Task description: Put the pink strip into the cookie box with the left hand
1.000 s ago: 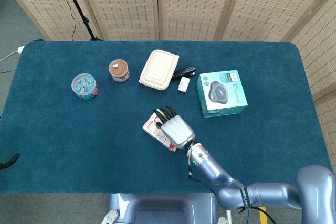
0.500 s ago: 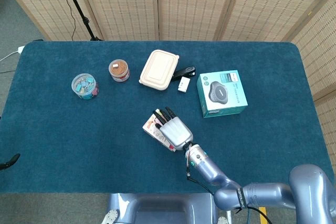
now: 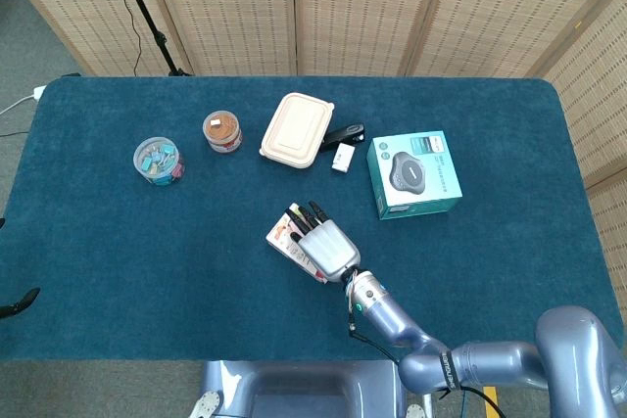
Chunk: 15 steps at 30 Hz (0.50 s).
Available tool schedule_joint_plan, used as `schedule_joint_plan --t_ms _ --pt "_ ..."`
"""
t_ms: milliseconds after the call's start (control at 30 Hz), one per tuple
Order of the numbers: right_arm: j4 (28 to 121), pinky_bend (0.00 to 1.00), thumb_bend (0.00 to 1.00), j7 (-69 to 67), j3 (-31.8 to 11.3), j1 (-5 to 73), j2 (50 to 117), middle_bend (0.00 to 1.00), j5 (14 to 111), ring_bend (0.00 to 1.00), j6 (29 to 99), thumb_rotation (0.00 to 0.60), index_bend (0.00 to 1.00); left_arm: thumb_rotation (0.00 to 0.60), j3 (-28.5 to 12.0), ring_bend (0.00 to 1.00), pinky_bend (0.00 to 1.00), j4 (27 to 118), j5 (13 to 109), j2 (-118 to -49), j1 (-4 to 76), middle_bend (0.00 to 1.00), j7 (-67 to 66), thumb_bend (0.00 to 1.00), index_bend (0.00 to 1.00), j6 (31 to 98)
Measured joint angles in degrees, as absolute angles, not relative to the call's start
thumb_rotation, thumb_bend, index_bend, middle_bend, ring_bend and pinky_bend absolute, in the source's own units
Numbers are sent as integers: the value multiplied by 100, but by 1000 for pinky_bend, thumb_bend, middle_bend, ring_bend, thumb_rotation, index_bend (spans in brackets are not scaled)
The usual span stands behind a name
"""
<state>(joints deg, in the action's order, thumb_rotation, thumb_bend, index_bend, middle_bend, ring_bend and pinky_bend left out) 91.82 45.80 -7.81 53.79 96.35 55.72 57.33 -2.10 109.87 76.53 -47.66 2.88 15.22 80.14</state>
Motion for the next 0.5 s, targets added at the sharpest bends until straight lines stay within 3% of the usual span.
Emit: schedule_joint_plan --t_ms 500 --pt "9211 0 1000 4426 -567 5216 9507 0 5825 0 5858 600 338 600 -231 0 0 11035 7639 -4785 282 0 1404 206 0 7972"
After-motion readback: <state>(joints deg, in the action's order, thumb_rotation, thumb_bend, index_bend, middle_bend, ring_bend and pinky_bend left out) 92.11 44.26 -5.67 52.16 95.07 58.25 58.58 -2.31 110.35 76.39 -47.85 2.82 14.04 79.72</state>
